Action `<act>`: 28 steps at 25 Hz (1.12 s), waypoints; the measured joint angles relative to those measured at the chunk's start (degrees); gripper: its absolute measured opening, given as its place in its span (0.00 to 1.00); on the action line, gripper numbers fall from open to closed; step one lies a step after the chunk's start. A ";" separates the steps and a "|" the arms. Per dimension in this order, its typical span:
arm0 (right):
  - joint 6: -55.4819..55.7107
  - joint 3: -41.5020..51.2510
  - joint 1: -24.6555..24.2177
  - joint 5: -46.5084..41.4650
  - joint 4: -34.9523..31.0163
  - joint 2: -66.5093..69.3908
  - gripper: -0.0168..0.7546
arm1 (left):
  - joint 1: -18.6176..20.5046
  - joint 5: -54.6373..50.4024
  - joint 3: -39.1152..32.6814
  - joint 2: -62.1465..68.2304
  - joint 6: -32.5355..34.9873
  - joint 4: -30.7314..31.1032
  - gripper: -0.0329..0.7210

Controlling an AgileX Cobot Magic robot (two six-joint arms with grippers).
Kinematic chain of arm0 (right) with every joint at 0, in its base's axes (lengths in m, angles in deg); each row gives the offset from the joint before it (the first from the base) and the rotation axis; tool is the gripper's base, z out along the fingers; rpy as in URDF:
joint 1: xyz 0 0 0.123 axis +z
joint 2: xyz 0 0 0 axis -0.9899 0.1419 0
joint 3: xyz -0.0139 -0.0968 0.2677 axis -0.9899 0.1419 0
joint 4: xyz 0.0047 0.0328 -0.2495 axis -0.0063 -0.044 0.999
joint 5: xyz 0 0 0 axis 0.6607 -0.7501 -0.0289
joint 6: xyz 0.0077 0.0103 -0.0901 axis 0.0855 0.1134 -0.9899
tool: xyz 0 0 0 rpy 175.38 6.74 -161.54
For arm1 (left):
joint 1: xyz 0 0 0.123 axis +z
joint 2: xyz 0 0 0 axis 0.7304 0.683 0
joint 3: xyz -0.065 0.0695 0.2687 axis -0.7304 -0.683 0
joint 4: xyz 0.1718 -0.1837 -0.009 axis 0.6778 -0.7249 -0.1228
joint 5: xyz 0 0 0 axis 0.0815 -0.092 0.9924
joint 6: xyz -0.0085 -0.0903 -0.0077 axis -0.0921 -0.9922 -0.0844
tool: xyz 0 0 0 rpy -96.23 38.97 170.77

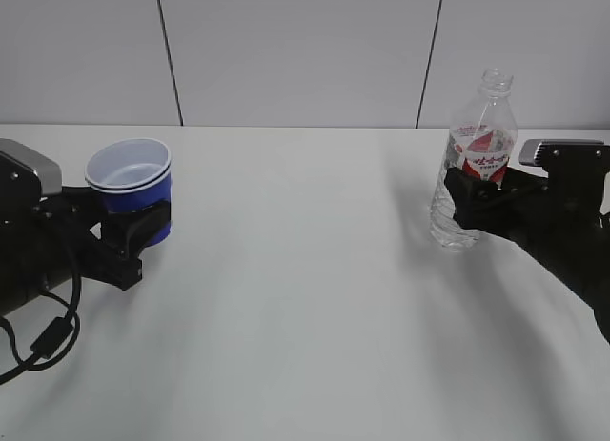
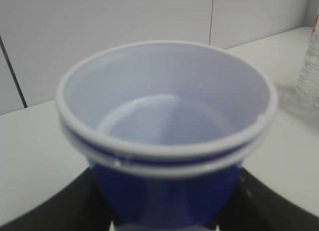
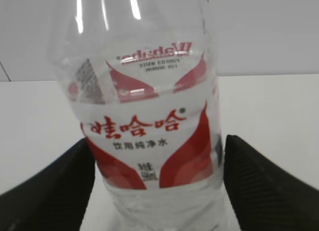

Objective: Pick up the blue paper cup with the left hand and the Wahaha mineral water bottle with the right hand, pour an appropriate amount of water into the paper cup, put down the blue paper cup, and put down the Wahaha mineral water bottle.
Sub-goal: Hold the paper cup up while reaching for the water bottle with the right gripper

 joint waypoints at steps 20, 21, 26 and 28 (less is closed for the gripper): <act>-1.38 -1.14 0.00 -0.42 -0.01 0.00 0.79 | 0.00 0.00 0.00 0.00 0.00 0.00 0.61; -1.96 -1.14 0.00 -0.42 -0.01 0.00 0.80 | 0.00 0.00 0.00 0.00 0.00 0.00 0.61; -6.47 -1.26 0.00 -0.42 0.08 0.00 0.87 | 0.00 0.00 0.00 0.00 0.00 0.00 0.61; -8.14 -1.26 0.00 -0.42 0.22 0.00 0.88 | 0.00 0.00 0.00 0.00 0.00 0.00 0.61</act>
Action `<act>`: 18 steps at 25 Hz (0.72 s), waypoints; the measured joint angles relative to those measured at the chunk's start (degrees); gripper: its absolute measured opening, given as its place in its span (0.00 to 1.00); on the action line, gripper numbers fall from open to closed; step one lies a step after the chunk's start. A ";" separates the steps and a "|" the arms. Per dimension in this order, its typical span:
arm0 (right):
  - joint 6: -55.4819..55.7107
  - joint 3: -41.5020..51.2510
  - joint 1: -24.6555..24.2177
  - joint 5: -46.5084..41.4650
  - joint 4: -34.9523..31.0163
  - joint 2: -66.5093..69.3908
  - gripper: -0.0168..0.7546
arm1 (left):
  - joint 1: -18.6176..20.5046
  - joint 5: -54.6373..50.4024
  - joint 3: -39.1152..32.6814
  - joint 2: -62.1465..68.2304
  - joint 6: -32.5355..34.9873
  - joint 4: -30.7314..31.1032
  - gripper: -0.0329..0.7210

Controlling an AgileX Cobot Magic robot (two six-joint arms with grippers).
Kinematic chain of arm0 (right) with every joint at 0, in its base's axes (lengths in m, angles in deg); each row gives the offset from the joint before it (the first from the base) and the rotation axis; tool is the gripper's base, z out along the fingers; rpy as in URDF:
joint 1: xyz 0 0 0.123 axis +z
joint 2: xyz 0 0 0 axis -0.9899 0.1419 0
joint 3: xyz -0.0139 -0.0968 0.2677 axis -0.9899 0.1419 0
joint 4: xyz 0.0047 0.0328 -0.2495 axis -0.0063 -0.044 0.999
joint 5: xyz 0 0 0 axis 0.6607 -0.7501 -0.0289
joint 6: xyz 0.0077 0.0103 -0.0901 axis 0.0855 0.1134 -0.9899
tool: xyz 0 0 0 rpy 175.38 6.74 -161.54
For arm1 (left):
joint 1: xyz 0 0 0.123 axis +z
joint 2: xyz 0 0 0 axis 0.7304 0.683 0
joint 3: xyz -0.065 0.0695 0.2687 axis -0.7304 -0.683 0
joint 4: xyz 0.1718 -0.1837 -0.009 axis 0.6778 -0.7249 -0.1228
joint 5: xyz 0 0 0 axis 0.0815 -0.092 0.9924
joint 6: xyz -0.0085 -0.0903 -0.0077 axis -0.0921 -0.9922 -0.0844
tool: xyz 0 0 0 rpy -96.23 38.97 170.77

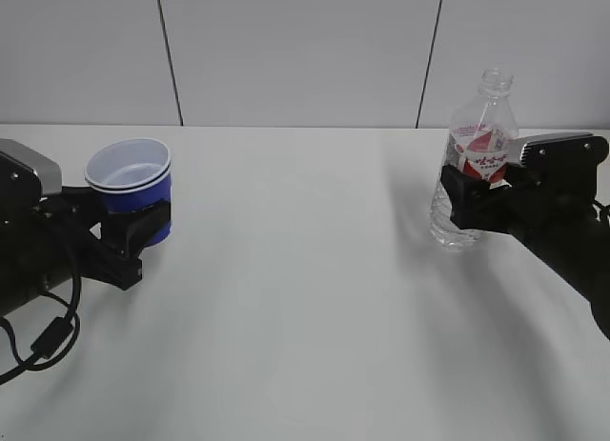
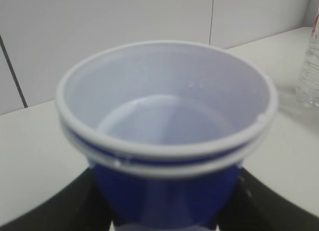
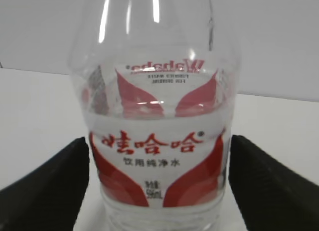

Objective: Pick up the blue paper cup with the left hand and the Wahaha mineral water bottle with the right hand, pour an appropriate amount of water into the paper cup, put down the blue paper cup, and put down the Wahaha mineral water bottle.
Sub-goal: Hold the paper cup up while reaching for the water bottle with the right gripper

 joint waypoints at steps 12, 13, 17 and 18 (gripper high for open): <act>-1.00 -0.87 0.00 0.00 -0.36 0.12 0.89 | 0.00 0.00 0.00 0.00 0.00 0.00 0.61; -1.00 -1.26 0.00 0.00 -0.36 0.24 0.89 | 0.00 0.00 0.00 0.00 0.00 0.00 0.61; -1.00 -2.25 0.00 0.22 -0.36 2.21 0.89 | 0.00 0.00 0.00 0.00 0.00 0.00 0.61; -1.00 -2.51 0.00 0.22 -0.36 2.73 0.89 | 0.00 0.00 0.00 0.00 0.00 0.00 0.61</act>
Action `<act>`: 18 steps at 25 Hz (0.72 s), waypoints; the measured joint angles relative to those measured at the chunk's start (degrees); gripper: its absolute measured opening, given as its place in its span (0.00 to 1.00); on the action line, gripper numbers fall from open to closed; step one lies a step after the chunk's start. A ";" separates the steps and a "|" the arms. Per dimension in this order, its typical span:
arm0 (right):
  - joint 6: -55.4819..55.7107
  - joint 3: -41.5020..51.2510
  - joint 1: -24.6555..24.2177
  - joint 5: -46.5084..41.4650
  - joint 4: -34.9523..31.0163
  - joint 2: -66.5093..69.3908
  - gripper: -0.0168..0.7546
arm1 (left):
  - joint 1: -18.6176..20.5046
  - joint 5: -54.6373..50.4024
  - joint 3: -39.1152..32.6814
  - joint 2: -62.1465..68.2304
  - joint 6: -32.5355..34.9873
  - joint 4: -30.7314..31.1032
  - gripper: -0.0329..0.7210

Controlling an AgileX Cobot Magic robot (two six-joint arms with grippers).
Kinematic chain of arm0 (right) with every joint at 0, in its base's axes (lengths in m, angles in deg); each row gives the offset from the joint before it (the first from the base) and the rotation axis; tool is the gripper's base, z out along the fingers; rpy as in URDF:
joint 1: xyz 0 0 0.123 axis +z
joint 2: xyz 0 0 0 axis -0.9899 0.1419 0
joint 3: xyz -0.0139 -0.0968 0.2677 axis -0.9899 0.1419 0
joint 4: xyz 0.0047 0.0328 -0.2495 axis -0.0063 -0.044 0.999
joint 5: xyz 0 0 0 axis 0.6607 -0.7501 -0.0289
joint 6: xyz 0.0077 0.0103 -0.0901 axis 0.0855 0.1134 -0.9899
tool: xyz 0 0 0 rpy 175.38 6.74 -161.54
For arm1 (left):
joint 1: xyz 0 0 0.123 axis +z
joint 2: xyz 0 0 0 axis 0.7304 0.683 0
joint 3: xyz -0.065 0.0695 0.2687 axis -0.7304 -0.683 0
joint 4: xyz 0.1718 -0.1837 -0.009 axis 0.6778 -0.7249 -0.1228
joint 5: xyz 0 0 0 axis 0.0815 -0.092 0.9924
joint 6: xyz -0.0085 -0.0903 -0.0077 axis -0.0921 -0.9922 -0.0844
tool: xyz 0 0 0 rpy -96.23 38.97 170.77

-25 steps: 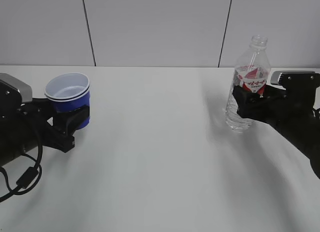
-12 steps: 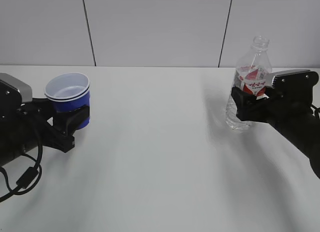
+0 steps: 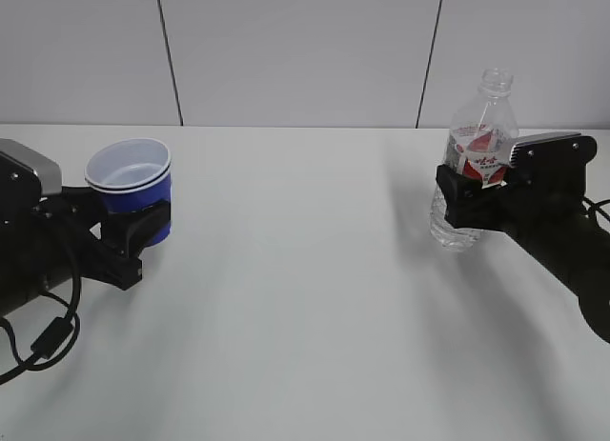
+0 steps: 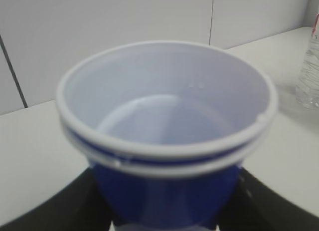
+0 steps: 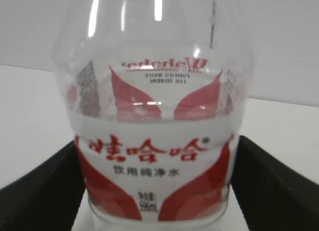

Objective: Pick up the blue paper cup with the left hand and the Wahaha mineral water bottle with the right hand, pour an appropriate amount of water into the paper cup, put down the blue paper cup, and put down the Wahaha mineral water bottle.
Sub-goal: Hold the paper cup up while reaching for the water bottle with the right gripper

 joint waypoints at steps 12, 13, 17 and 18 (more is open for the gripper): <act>0.00 -3.92 0.00 -0.10 0.45 2.67 0.88 | 0.00 0.00 0.00 0.00 0.00 0.00 0.61; 0.00 -4.13 0.00 -0.10 0.45 2.67 0.87 | 0.00 0.00 0.00 0.00 0.00 0.00 0.61; 0.00 -4.45 0.00 -0.10 0.45 2.67 0.86 | 0.00 0.00 0.00 0.00 0.00 0.00 0.61; 0.00 -4.45 0.00 -0.10 0.45 2.67 0.86 | 0.00 0.00 0.00 0.00 0.00 0.00 0.61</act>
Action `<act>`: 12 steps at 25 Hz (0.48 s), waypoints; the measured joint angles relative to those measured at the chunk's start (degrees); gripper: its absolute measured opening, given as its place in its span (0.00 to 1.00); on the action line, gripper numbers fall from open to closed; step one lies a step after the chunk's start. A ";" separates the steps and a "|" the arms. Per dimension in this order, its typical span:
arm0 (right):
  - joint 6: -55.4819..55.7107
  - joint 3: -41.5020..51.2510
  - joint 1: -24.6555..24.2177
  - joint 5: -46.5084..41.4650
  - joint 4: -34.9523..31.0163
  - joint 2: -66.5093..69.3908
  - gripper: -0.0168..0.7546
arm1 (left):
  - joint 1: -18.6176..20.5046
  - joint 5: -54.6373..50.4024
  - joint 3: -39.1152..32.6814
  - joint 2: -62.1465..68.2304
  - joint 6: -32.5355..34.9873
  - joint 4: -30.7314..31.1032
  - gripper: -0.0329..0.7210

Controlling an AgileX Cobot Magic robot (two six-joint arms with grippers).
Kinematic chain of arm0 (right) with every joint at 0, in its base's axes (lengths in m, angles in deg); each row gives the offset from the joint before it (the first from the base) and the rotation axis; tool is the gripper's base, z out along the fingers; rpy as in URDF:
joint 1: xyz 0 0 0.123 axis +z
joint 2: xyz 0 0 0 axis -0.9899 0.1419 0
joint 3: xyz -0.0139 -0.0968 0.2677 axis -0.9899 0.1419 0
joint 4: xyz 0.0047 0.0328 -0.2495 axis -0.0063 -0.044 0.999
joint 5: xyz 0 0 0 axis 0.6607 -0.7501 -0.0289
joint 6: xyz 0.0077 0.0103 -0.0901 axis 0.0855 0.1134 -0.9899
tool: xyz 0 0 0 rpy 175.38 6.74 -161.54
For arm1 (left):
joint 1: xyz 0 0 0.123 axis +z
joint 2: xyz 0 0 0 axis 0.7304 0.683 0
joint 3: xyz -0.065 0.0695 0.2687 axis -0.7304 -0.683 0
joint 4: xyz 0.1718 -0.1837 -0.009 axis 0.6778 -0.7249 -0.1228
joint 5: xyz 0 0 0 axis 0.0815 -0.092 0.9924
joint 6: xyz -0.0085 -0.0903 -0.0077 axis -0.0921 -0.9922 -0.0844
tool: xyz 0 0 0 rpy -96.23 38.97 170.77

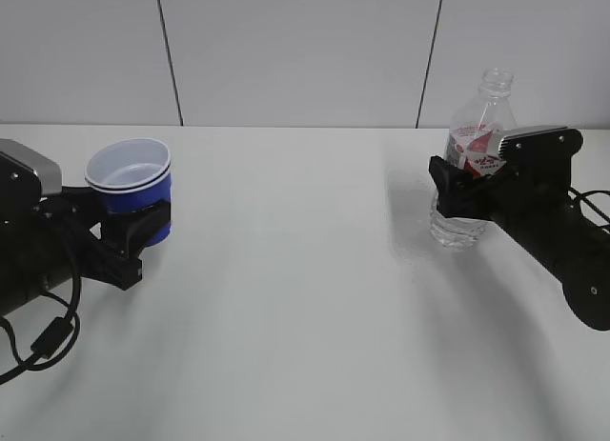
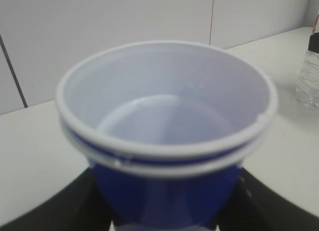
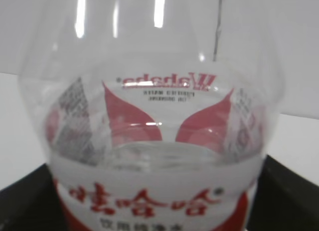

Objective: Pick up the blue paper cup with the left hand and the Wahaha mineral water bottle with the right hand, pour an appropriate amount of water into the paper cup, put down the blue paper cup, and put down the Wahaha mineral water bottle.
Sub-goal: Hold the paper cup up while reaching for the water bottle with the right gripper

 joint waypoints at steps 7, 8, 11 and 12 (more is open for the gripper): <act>0.00 0.00 0.00 0.00 0.34 0.00 0.79 | 0.00 0.00 0.00 0.00 0.00 0.00 0.61; 0.00 0.00 0.00 0.00 0.40 0.00 0.77 | 0.00 0.00 0.00 0.00 0.00 0.00 0.61; 0.00 0.00 0.00 0.00 0.67 0.00 0.71 | 0.00 0.00 0.00 0.00 0.00 0.00 0.61; 0.00 0.00 0.00 0.00 0.88 0.00 0.69 | 0.00 0.00 0.00 0.00 0.00 0.00 0.61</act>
